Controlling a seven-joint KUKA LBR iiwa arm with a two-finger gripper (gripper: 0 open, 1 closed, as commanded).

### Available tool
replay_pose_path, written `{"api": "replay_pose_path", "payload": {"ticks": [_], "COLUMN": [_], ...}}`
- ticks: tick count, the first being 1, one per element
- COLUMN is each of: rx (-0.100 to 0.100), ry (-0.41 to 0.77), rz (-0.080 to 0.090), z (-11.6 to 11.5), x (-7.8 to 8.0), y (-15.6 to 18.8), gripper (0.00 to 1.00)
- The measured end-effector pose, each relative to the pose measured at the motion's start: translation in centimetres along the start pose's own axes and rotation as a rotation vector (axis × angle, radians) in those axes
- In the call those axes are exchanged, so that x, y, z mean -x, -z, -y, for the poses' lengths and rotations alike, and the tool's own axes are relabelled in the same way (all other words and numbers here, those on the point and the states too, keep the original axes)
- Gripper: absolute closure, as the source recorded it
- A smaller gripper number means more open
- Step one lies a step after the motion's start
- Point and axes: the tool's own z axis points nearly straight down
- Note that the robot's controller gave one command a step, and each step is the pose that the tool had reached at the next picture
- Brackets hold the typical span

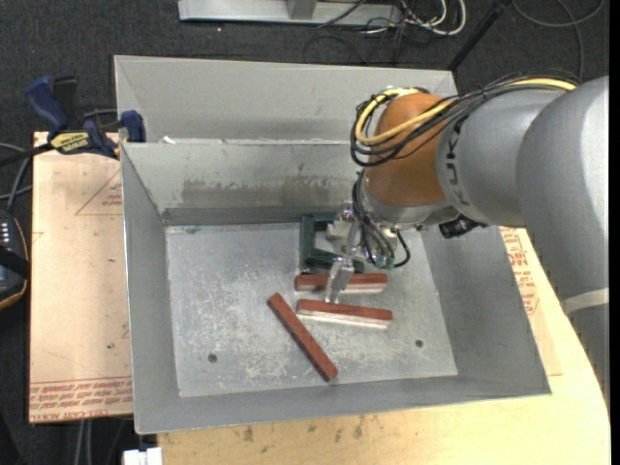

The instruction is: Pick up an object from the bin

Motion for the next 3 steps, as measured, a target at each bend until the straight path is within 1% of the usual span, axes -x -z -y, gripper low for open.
{"api": "replay_pose_path", "payload": {"ticks": [1, 2, 3], "rx": [0.004, 0.004, 0.002], "ry": [-0.175, -0.175, -0.175], "rz": [0.018, 0.018, 0.013], "z": [-0.4, -0.4, -0.37], "x": [0.0, 0.0, -0.13], "y": [0.68, 0.68, 0.96], "gripper": [1.0, 1.0, 1.0]}}
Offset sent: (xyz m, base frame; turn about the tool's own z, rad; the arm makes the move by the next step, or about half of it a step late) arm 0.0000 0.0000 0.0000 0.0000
